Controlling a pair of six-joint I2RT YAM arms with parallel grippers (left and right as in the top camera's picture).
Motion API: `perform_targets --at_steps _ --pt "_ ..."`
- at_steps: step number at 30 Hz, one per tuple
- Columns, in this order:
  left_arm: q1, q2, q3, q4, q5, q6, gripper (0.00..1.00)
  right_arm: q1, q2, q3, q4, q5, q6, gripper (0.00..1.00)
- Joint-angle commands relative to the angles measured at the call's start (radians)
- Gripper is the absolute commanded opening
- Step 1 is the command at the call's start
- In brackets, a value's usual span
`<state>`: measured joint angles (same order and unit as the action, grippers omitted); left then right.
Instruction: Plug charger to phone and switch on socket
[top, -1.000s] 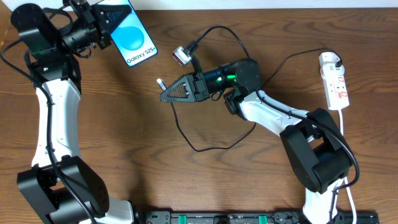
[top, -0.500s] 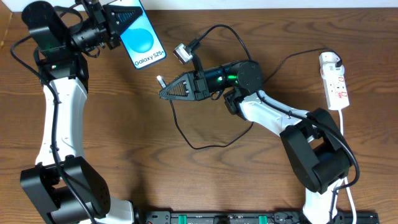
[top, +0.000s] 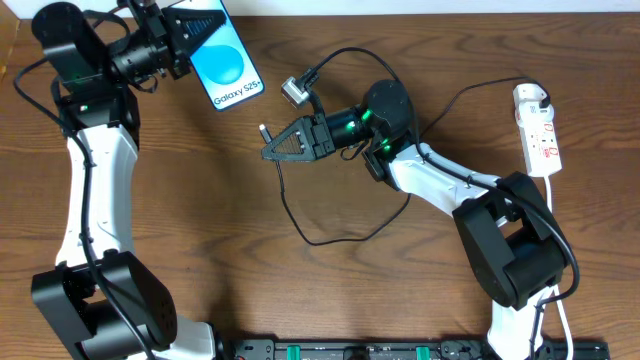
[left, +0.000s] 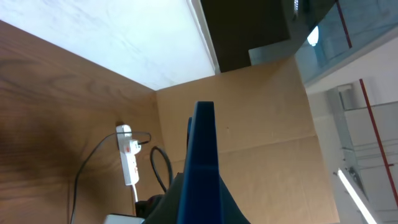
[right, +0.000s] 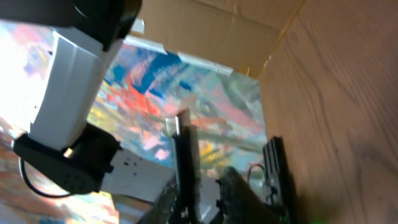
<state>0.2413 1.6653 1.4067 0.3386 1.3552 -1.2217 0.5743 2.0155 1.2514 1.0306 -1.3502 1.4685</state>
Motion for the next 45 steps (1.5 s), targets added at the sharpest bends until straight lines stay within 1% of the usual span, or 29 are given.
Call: perform_targets --at_steps 1,6,7,11,12,13,14,15,16,17,18,19,20,21,22,23,24,25,26,27,28,29,30,31,32,33,41,43,45 --pt "0.006 -0.008 0.011 0.008 0.003 0.016 0.07 0.0 0.0 0.009 0.001 0.012 -0.053 0.43" --pt "0.006 -0.008 0.011 0.008 0.003 0.016 0.07 0.0 0.0 0.009 0.001 0.013 -0.052 0.48" --pt "0.006 -0.008 0.011 0.008 0.003 0.016 0.07 0.0 0.0 0.009 0.001 0.016 -0.052 0.51" --pt "0.006 -0.008 0.011 0.008 0.003 0.016 0.07 0.0 0.0 0.009 0.001 0.02 -0.052 0.69" --pt "0.006 -0.008 0.011 0.008 0.003 0.016 0.07 0.0 0.0 0.009 0.001 0.02 -0.052 0.69" --pt "0.006 -0.008 0.011 0.008 0.003 0.016 0.07 0.0 0.0 0.009 0.001 0.02 -0.052 0.5" --pt "0.006 -0.008 0.011 0.008 0.003 0.017 0.07 0.0 0.0 0.009 0.001 0.02 -0.052 0.28" --pt "0.006 -0.008 0.011 0.008 0.003 0.017 0.08 0.0 0.0 0.009 0.001 0.02 -0.052 0.17" --pt "0.006 -0.008 0.011 0.008 0.003 0.017 0.08 0.0 0.0 0.009 0.001 0.02 -0.051 0.12" --pt "0.006 -0.008 0.011 0.008 0.003 0.017 0.07 0.0 0.0 0.009 0.001 0.02 -0.051 0.11" --pt "0.006 -0.008 0.011 0.008 0.003 0.016 0.07 0.0 0.0 0.009 0.001 0.021 -0.051 0.14" --pt "0.006 -0.008 0.011 0.008 0.003 0.017 0.07 0.0 0.0 0.009 0.001 0.024 -0.048 0.38" --pt "0.006 -0.008 0.011 0.008 0.003 0.017 0.08 0.0 0.0 0.009 0.001 0.024 -0.048 0.52" --pt "0.006 -0.008 0.011 0.008 0.003 0.017 0.07 0.0 0.0 0.009 0.001 0.028 -0.048 0.61" --pt "0.006 -0.008 0.011 0.008 0.003 0.017 0.07 0.0 0.0 0.009 0.001 0.028 -0.048 0.54" --pt "0.006 -0.008 0.011 0.008 0.003 0.017 0.07 0.0 0.0 0.009 0.001 0.028 -0.048 0.22" --pt "0.006 -0.008 0.011 0.008 0.003 0.017 0.07 0.0 0.0 0.009 0.001 0.027 -0.048 0.12" --pt "0.006 -0.008 0.011 0.008 0.003 0.017 0.08 0.0 0.0 0.009 0.001 0.028 -0.048 0.19" --pt "0.006 -0.008 0.011 0.008 0.003 0.017 0.07 0.0 0.0 0.009 0.001 0.028 -0.048 0.39" --pt "0.006 -0.008 0.011 0.008 0.003 0.017 0.07 0.0 0.0 0.009 0.001 0.028 -0.048 0.42" --pt "0.006 -0.008 0.011 0.008 0.003 0.017 0.07 0.0 0.0 0.009 0.001 0.027 -0.049 0.32" --pt "0.006 -0.008 0.011 0.008 0.003 0.017 0.08 0.0 0.0 0.009 0.001 0.028 -0.049 0.1" --pt "0.006 -0.008 0.011 0.008 0.003 0.017 0.07 0.0 0.0 0.009 0.001 0.028 -0.048 0.01" --pt "0.006 -0.008 0.011 0.008 0.003 0.017 0.07 0.0 0.0 0.009 0.001 0.028 -0.048 0.03" --pt "0.006 -0.008 0.011 0.008 0.006 0.017 0.07 0.0 0.0 0.009 0.001 0.028 -0.048 0.27" --pt "0.006 -0.008 0.011 0.008 0.006 0.017 0.08 0.0 0.0 0.009 0.001 0.028 -0.048 0.3" --pt "0.006 -0.008 0.011 0.008 0.006 0.017 0.07 0.0 0.0 0.009 0.0 0.028 -0.048 0.03" --pt "0.006 -0.008 0.011 0.008 0.006 0.017 0.08 0.0 0.0 0.009 0.0 0.028 -0.048 0.01" --pt "0.006 -0.008 0.011 0.008 0.006 0.017 0.07 0.0 0.0 0.009 0.0 0.028 -0.048 0.04"
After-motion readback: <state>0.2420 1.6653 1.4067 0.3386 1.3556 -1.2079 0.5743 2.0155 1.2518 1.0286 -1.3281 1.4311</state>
